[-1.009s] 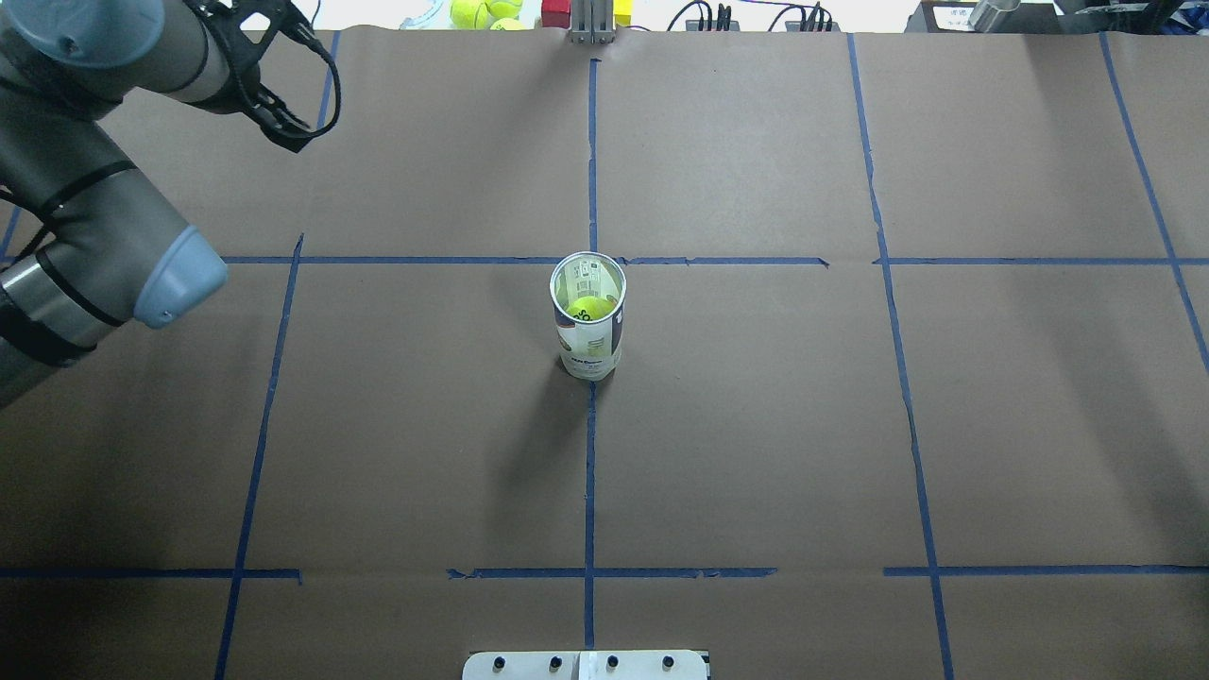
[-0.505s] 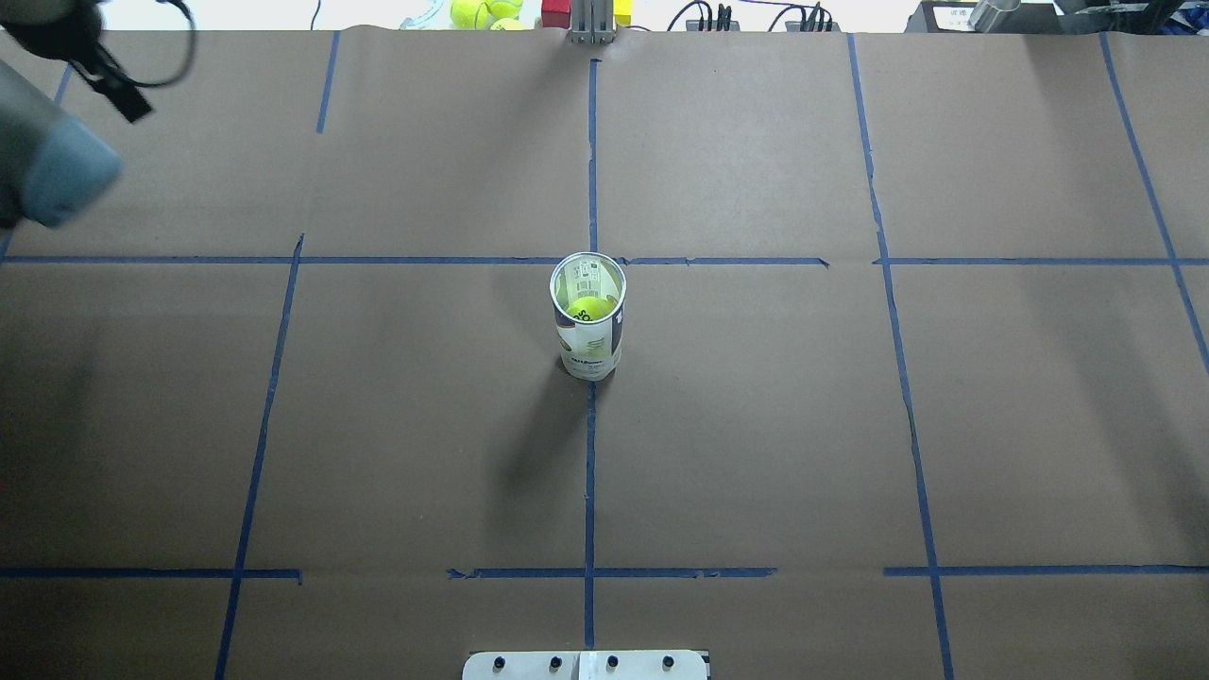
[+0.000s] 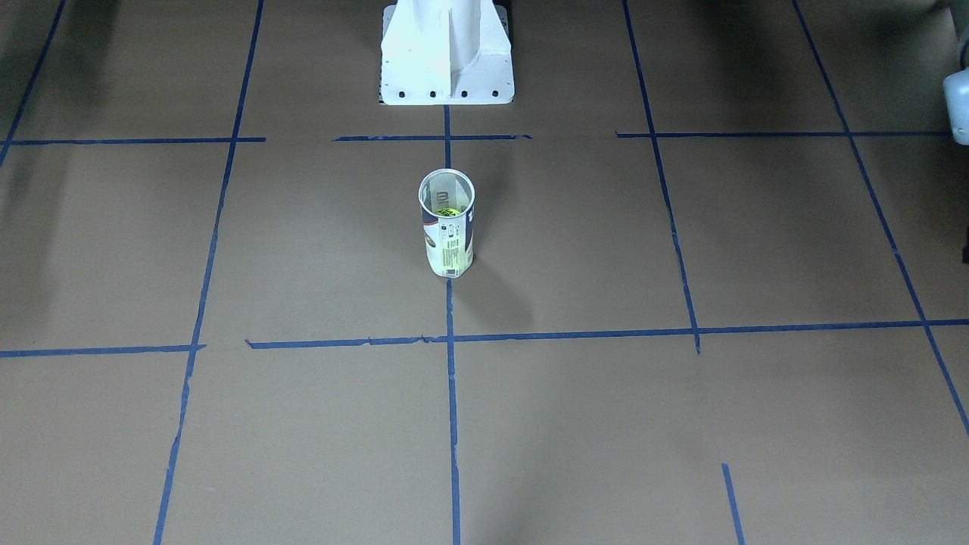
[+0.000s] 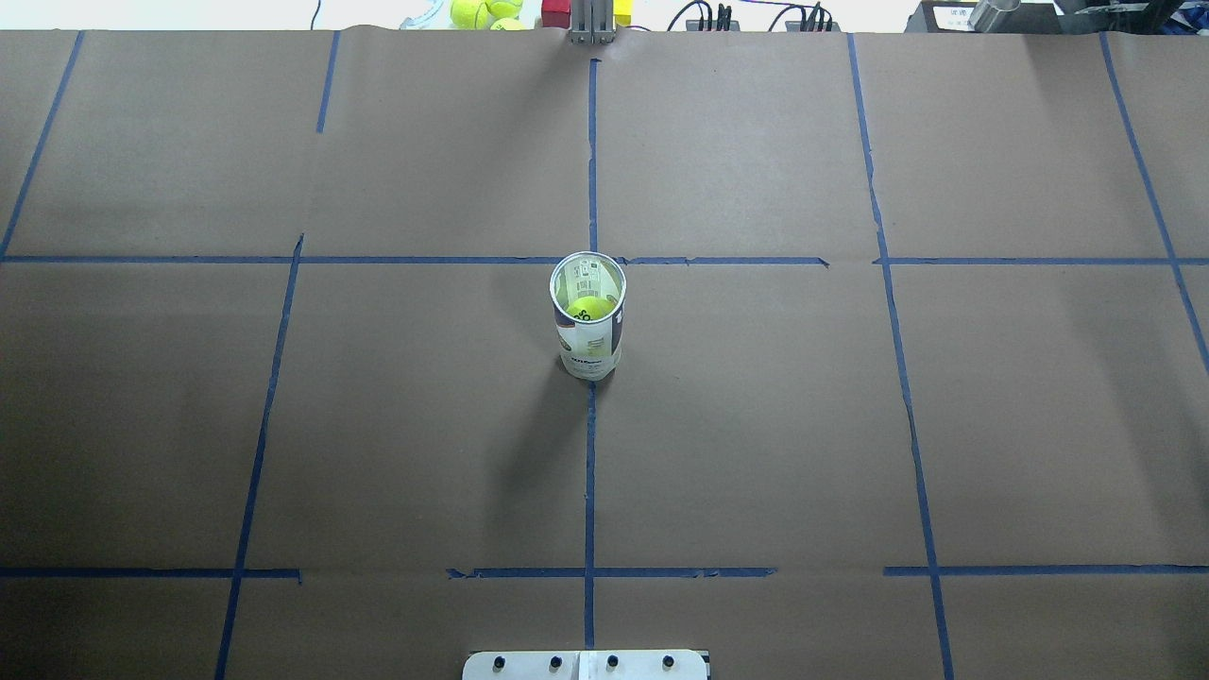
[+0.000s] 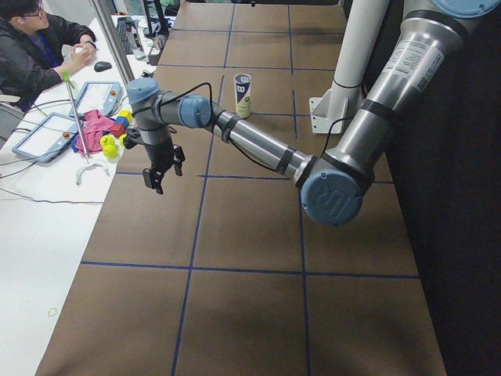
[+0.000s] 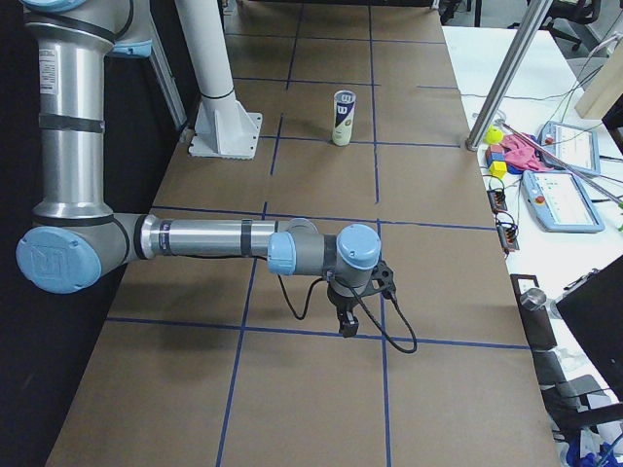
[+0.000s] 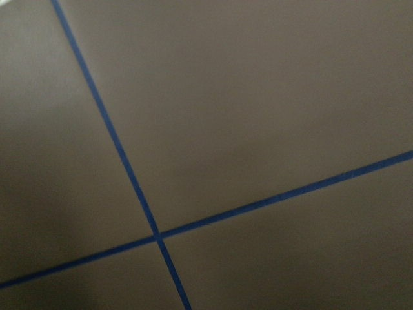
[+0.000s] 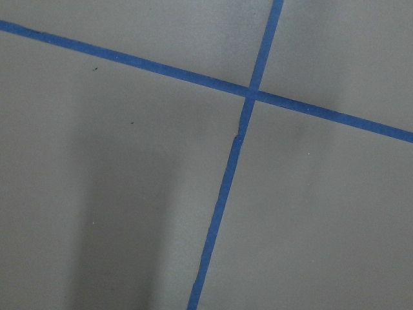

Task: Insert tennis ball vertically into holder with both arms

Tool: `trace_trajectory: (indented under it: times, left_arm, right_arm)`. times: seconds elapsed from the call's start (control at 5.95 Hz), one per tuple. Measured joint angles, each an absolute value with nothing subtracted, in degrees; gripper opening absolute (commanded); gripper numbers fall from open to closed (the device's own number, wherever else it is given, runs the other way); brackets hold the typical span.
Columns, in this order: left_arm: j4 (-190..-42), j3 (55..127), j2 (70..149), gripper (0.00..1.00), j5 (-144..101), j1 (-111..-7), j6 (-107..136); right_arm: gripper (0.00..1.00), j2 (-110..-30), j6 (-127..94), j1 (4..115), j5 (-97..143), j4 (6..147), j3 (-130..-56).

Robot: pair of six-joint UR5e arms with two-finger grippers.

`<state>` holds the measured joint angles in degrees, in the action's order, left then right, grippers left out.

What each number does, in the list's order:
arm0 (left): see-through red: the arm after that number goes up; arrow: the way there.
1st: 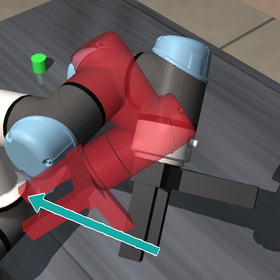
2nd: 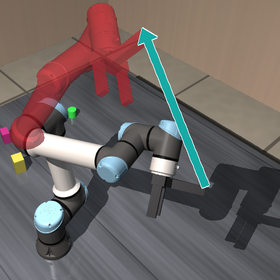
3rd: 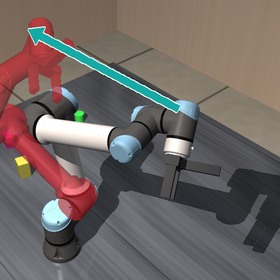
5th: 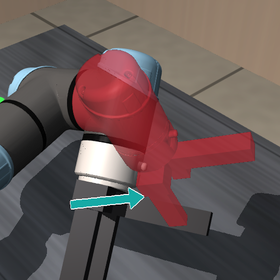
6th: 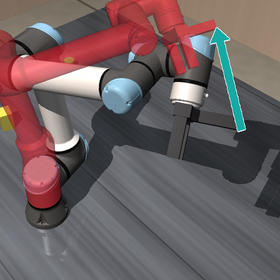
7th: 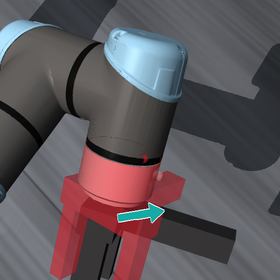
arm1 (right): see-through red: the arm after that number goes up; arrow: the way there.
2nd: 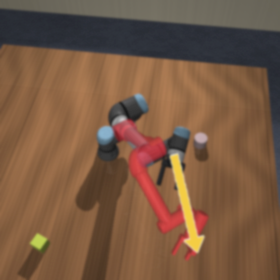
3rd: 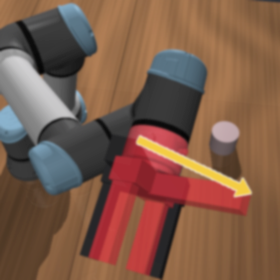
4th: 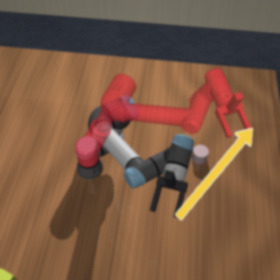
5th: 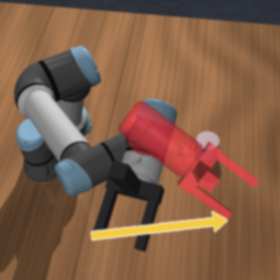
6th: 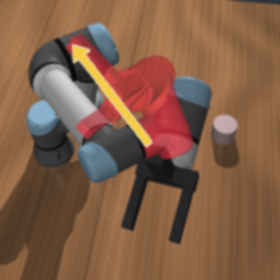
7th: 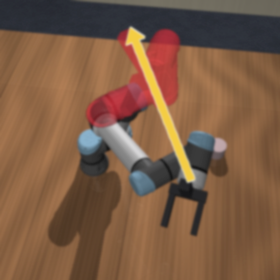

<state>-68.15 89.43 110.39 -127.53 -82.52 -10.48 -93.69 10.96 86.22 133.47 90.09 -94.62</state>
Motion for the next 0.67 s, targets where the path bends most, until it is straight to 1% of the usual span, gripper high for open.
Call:
trace_trajectory:
  times: [0.34,0.67]
  left_arm:
    - [-74.00,86.55,101.01,1.00,-128.67,-86.57,-10.74]
    - [-78.59,85.18,96.86,1.00,-130.08,-87.46,-10.57]
  right_arm:
    - [1.00,-93.45,9.57,86.22,133.50,89.49,-94.66]
    - [1.00,-93.35,9.50,86.22,133.53,89.19,-94.74]
